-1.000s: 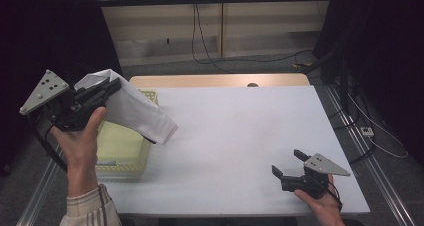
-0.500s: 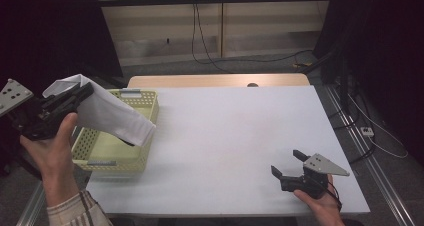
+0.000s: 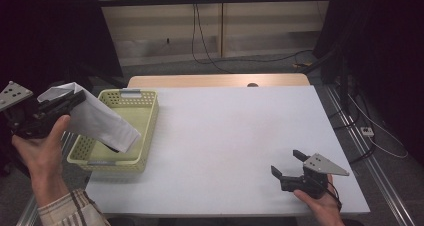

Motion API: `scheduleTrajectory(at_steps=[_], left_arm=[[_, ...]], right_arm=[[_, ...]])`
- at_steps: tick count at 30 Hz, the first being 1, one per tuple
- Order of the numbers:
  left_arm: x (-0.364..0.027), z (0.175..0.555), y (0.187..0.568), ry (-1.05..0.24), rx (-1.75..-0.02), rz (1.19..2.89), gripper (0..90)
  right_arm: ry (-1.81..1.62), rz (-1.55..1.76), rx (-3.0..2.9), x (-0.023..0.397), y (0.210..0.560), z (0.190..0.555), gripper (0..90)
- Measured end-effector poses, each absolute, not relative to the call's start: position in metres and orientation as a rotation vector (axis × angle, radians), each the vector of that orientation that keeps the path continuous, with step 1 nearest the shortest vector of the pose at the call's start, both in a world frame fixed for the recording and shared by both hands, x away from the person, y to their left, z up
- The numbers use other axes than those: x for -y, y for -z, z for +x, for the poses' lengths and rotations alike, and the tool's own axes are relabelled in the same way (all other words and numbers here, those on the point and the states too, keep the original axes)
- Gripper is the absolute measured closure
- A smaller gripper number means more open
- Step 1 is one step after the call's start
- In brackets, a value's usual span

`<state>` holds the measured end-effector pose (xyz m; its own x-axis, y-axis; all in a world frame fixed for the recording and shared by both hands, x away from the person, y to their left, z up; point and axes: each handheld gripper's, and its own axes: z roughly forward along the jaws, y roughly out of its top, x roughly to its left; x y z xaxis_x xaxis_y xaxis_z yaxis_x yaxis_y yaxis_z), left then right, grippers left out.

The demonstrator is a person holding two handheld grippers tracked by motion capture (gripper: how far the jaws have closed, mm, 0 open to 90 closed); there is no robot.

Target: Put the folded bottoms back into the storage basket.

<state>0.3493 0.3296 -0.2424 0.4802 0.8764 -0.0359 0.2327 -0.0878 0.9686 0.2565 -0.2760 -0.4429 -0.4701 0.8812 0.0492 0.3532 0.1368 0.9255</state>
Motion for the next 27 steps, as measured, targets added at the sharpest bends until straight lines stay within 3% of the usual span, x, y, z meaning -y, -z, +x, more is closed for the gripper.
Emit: scheduleTrajectory(at_steps=[8,13,19,27], left_arm=[[-0.34,0.37,0.264,-0.712,-1.121,1.679,85.4],[-0.346,0.381,0.278,-0.635,-1.172,1.722,85.4],[-0.35,0.387,0.285,-0.523,-1.179,1.768,85.3],[-0.333,0.406,0.299,-0.47,-1.17,1.787,85.2]], right_arm=[[-1.318,1.184,-1.896,0.276,0.443,0.256,5.9],[-1.319,1.184,-1.896,0.276,0.443,0.256,5.9],[-1.317,1.183,-1.898,0.276,0.443,0.257,5.9],[-1.315,1.183,-1.902,0.276,0.443,0.257,5.9]])
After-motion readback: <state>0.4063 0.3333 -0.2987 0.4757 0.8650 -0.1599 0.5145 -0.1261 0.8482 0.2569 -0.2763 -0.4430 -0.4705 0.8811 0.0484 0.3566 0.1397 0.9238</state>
